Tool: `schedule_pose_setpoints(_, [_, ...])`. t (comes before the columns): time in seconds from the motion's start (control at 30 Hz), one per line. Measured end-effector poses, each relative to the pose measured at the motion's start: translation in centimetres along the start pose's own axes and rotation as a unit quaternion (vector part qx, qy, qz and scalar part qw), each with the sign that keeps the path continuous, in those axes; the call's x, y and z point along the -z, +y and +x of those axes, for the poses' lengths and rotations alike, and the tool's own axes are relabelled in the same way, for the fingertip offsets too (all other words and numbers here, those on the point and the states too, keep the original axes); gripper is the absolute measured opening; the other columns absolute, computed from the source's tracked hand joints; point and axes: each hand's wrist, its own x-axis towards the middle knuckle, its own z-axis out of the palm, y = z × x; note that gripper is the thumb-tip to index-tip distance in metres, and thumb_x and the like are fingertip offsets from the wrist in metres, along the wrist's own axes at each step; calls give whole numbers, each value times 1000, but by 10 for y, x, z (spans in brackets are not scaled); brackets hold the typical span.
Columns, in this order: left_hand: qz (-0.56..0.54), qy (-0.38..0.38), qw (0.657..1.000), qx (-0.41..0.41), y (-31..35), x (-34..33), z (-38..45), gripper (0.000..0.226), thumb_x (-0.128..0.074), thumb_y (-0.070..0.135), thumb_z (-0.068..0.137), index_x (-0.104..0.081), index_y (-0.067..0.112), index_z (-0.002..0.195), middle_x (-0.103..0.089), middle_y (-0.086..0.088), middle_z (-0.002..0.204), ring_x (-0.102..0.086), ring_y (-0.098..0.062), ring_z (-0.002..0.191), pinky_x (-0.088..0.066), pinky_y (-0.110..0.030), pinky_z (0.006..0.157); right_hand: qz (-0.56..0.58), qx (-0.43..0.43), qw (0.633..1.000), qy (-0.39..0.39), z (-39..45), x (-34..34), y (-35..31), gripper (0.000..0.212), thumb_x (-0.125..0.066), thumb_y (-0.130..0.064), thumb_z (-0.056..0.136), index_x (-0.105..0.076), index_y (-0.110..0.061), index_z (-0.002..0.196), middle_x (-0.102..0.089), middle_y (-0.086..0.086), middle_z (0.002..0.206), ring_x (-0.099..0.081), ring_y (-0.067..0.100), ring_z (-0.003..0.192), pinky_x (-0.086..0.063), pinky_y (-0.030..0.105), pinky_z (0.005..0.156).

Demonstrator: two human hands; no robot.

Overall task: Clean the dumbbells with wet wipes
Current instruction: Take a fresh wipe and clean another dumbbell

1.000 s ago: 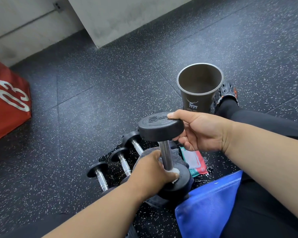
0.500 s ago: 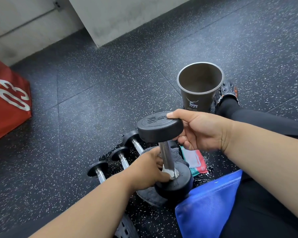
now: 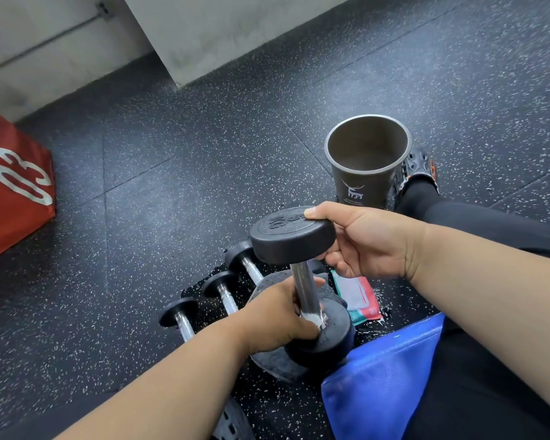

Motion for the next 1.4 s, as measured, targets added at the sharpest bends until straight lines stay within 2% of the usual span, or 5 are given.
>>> schedule_pose_setpoints(0.23, [-155,20,987,36,4,1,4,36,-83,49,69,-77,26,95,-77,1,96,-69,-16,93,-52,-39,102,-55,42,998,-9,3,2,8,51,-63,-65,92,-75,-19,73,-68,8,69,-56,11,52,-40,20,48])
schedule_pose_setpoints(0.5, [-109,63,992,30,10,1,2,9,-75,25,87,-74,16,89,-70,11,78,-63,-4,74,-51,-20,76,-208,8,973,-105,12,32,17,105,-74,-97,45,-72,-13,109,-75,13,105,-68,16,84,-47,30,71])
schedule_pose_setpoints(0.63, [-97,65,992,48,10,5,0,20,-73,26,89,-78,13,103,-75,8,85,-66,-7,80,-54,-27,83,-362,33,928,-81,19,36,30,55,-93,-43,68,-73,-24,116,-77,-3,111,-66,7,98,-49,31,91])
schedule_pose_setpoints(0.8, [-103,65,991,53,6,10,0,20,-74,30,96,-80,22,113,-83,3,108,-72,-7,93,-58,-35,98,-410,68,908,-55,41,17,69,41,-77,11,81,-60,-22,100,-67,-11,81,-60,2,69,-48,17,66])
schedule_pose_setpoints(1.4, [-198,159,967,-34,17,30,-10,8,-78,14,94,-79,13,102,-81,0,102,-70,-10,98,-53,-35,100,-412,81,906,-53,44,1,74,26,-72,-17,71,-73,-17,97,-74,0,87,-64,11,78,-54,35,78])
